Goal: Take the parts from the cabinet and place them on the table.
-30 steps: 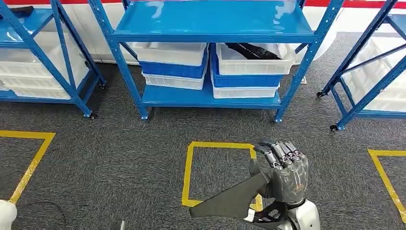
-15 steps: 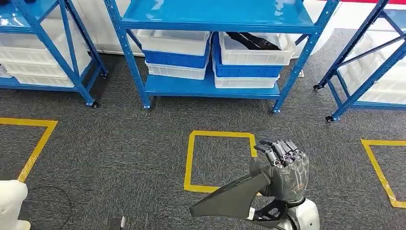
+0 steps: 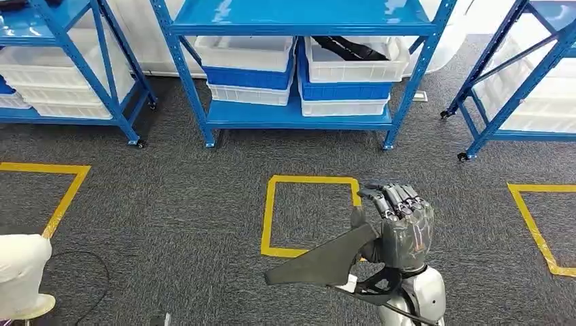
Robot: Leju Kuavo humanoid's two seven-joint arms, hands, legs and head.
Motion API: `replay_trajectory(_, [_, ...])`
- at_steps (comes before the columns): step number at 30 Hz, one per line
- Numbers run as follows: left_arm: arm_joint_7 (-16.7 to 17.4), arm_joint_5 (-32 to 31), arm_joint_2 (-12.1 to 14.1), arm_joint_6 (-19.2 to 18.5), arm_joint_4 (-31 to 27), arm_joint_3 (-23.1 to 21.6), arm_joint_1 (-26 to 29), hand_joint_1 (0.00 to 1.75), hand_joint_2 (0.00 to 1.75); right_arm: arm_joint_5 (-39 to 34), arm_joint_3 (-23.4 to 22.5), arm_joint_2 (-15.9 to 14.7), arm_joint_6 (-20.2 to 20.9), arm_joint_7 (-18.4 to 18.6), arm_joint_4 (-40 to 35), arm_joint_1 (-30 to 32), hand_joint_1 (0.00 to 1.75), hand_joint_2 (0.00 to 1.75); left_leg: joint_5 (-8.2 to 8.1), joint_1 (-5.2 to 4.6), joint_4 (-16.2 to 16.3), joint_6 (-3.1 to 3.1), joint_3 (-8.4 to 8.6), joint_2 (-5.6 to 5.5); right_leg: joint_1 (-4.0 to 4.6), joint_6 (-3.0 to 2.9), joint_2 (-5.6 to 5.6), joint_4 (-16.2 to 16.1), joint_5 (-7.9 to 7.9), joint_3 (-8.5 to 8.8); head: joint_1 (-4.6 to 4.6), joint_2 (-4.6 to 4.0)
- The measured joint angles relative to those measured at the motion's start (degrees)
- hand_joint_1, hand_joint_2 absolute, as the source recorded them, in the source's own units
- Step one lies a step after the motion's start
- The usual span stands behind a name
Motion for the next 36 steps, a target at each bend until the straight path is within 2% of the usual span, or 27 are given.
replay_trajectory(1, [-0.2,0.3,0.0,0.2,0.0,0.1,0.1,0.0,1.75,-0.4,0.2,-0.2,0.0,-0.1,0.7,-1.0,1.75,0.0,-0.9,-0.03,-5.3,0.32,3.67,-0.17,0.06,0.39,0.03,0.1,0.24,-0.24,-0.02,0.0])
replay_trajectory(2, [-0.3,0.5,0.0,0.2,0.0,0.3,0.1,0.0,1.75,-0.7,0.2,-0.3,0.0,-0.1,1.0,-1.9,1.75,0.0,-1.22,-0.25,-7.8,0.53,4.96,-0.29,0.48,0.92,0.01,0.2,0.63,-0.49,0.0,0.0])
replay_trajectory(4, [-0.6,0.6,0.0,0.1,0.0,0.6,0.2,0.0,1.75,-0.8,0.7,-0.4,0.0,0.0,2.6,-4.0,1.75,0.0,-1.33,-0.62,-8.0,0.73,4.54,-0.29,0.27,1.79,-0.14,0.2,1.43,-1.01,0.09,0.0])
replay_trajectory(5, [-0.6,0.7,0.0,0.1,0.0,0.7,0.4,0.0,1.75,-0.7,0.9,-0.4,0.0,0.0,3.2,-4.7,1.75,0.0,-0.89,-0.76,-8.1,1.35,4.25,-0.25,0.26,2.17,-0.17,0.1,1.94,-1.16,0.18,0.0])
replay_trajectory(6, [-0.6,0.8,0.0,0.1,0.0,0.9,0.6,0.0,1.75,-0.8,0.9,-0.5,0.0,0.2,3.7,-5.2,1.75,0.0,0.13,-0.16,-9.0,2.5,3.82,0.08,0.68,2.59,-0.18,0.5,1.77,-1.78,0.26,0.0])
replay_trajectory(7, [-0.6,0.8,0.0,0.1,0.0,0.9,0.6,0.0,1.75,-0.7,0.9,-0.5,0.0,0.3,4.1,-5.6,1.75,0.0,0.75,-0.48,-9.0,2.83,3.18,0.16,0.41,2.35,-0.03,1.7,0.16,-2.63,0.11,0.0])
replay_trajectory(8, [-0.7,0.8,0.1,0.1,0.0,0.9,0.6,0.0,1.75,-0.7,1.0,-0.6,0.0,0.3,4.5,-6.0,1.75,0.0,1.36,-0.52,-9.0,3.44,2.26,0.21,0.47,1.59,0.0,4.7,-2.91,-4.11,0.65,0.0])
replay_trajectory(10, [-0.7,0.9,0.2,0.0,0.0,1.2,0.9,0.0,1.75,-0.7,1.1,-0.8,0.0,0.3,5.4,-6.5,1.75,0.0,2.88,-0.8,-9.0,3.74,0.31,0.22,0.44,1.06,0.03,14.4,-8.64,-6.78,0.68,0.0])
replay_trajectory(11, [-0.7,0.9,0.2,0.0,0.0,1.2,0.9,0.0,1.75,-0.7,1.2,-0.9,0.0,0.3,5.6,-6.5,1.75,0.0,3.5,-0.88,-8.9,3.75,-0.52,0.24,0.43,1.42,0.06,17.4,-9.31,-7.29,0.79,0.0])
replay_trajectory(12, [-0.7,0.9,0.2,0.0,0.0,1.3,1.0,0.0,1.75,-0.7,1.3,-0.9,0.0,0.3,5.9,-6.5,1.75,0.0,4.16,-0.94,-8.9,3.72,-1.35,0.24,0.44,1.91,0.07,18.4,-8.76,-6.81,0.74,0.0])
replay_trajectory(14, [-0.7,0.9,0.2,0.0,0.0,1.4,1.0,0.0,1.75,-0.7,1.4,-1.0,0.0,0.4,6.4,-6.6,1.75,0.0,5.52,-1.09,-8.8,3.53,-3.02,0.21,0.46,3.09,0.08,14.0,-5.26,-2.76,0.77,0.0])
replay_trajectory(15, [-0.7,0.9,0.2,0.0,0.0,1.4,1.0,0.0,1.75,-0.7,1.4,-1.0,0.0,0.4,6.6,-6.8,1.75,0.0,6.26,-1.16,-8.8,3.34,-3.81,0.16,0.46,3.22,0.07,8.9,-3.85,0.87,0.74,0.0])
replay_trajectory(16, [-0.7,1.0,0.2,0.0,0.0,1.4,1.0,0.0,1.75,-0.7,1.5,-1.0,0.0,0.5,6.7,-7.0,1.75,0.0,6.86,-1.2,-8.7,3.13,-4.22,0.12,0.46,2.77,0.06,3.8,-4.17,4.5,0.74,0.0])
replay_trajectory(17, [-0.7,1.0,0.2,0.0,0.0,1.4,1.0,0.0,1.75,-0.7,1.7,-1.0,0.0,0.8,6.7,-7.3,1.75,0.0,7.32,-1.53,-8.4,2.76,-4.8,0.06,1.0,2.13,0.07,-1.3,-5.71,7.68,0.85,0.0])
replay_trajectory(20, [-0.7,1.3,0.3,0.0,0.0,1.6,1.2,0.0,1.75,-1.0,1.9,-1.1,0.0,1.5,7.1,-7.5,1.75,0.0,9.12,-1.31,-8.8,1.88,-4.93,0.22,1.49,0.79,0.29,-1.3,-5.43,6.2,0.37,0.0])
replay_trajectory(21, [-0.7,1.6,0.3,0.0,0.0,1.7,1.4,0.0,1.75,-1.2,1.9,-1.1,0.0,1.8,7.3,-7.6,1.75,0.0,9.6,-1.32,-8.8,1.5,-5.11,0.12,0.9,0.13,0.21,-1.6,-4.77,5.77,0.33,0.0])
replay_trajectory(22, [-0.8,1.7,0.5,-0.1,0.0,1.8,1.6,0.0,1.75,-1.6,2.2,-1.1,0.0,2.0,7.7,-8.0,1.75,0.0,7.76,-0.87,-8.0,1.11,-5.66,-0.17,0.3,-0.25,-0.07,-1.5,-4.04,5.51,0.46,0.0])
replay_trajectory(24, [-0.9,1.8,0.7,-0.3,0.0,2.0,2.0,0.0,1.75,-2.4,2.6,-1.2,0.0,2.3,8.4,-8.7,1.75,0.0,-0.55,-0.53,-1.6,0.12,-7.17,-0.25,0.34,-1.57,-0.09,-1.5,-2.57,3.96,-0.09,0.0])
replay_trajectory(25, [-0.9,1.9,0.8,-0.4,0.0,2.3,2.1,0.0,1.75,-2.7,2.8,-1.2,0.0,2.3,8.8,-9.0,1.75,0.0,-3.71,-0.35,3.1,-0.33,-8.15,-0.25,0.35,-1.54,-0.08,-1.4,-1.79,3.52,-0.02,0.0])
replay_trajectory(26, [-0.9,1.9,0.8,-0.4,0.0,2.4,2.2,0.0,1.75,-3.0,2.9,-1.3,0.0,2.3,9.2,-9.2,1.75,0.0,-5.19,-0.16,7.1,-0.7,-8.88,-0.25,0.36,-1.43,-0.11,-1.4,-1.11,2.65,-0.11,0.0])
replay_trajectory(27, [-1.0,2.1,0.9,-0.5,0.0,2.6,2.2,0.0,1.75,-3.3,2.9,-1.4,0.0,2.3,9.5,-9.4,1.75,0.0,-4.83,0.1,9.7,-0.97,-8.9,-0.22,0.34,-1.2,-0.13,-1.2,-0.33,1.66,-0.07,0.0])
replay_trajectory(28, [-1.0,2.2,0.9,-0.5,0.0,2.6,2.2,0.0,1.75,-3.5,2.9,-1.4,0.0,2.3,9.8,-9.5,1.75,0.0,-3.2,0.42,9.9,-1.21,-8.02,-0.23,0.27,-1.01,-0.16,-1.1,0.17,0.74,-0.09,0.0])
replay_trajectory(30, [-1.1,2.2,1.0,-0.5,0.0,2.8,2.3,0.0,1.75,-4.0,2.9,-1.5,0.0,2.1,10.4,-9.8,1.75,0.0,0.34,0.93,3.0,-1.37,-2.05,-0.17,0.0,-0.27,-0.14,-0.3,1.06,-1.09,-0.09,0.0])
replay_trajectory(31, [-1.2,2.2,1.0,-0.6,0.0,2.8,2.2,0.0,1.75,-4.2,2.8,-1.5,0.0,1.9,10.5,-10.0,1.75,0.0,0.28,1.12,-2.6,-1.38,2.11,-0.23,-0.04,0.03,-0.14,0.1,1.32,-1.7,-0.11,0.0])
replay_trajectory(32, [-1.2,2.2,1.0,-0.7,0.0,2.8,2.2,0.0,1.75,-4.3,2.8,-1.5,0.0,1.8,10.6,-10.1,1.75,0.0,-1.96,0.87,-7.0,-1.32,4.98,-0.39,0.21,0.49,-0.12,0.4,1.62,-2.29,-0.2,0.0])
replay_trajectory(34, [-1.3,2.2,1.1,-0.7,0.0,2.8,2.3,0.0,1.75,-4.4,2.8,-1.5,0.0,1.8,10.8,-10.4,1.75,0.0,-2.13,0.37,-8.2,-0.59,4.6,-0.5,0.26,1.41,-0.33,0.4,2.51,-2.61,0.04,0.0])
replay_trajectory(36, [-1.3,2.2,1.1,-0.7,0.0,2.9,2.4,0.0,1.75,-4.5,2.7,-1.6,0.0,1.8,11.0,-10.4,1.75,0.0,-1.12,-0.09,-8.4,0.92,3.95,-0.43,0.26,2.49,-0.29,0.0,3.57,-3.24,0.04,0.0])
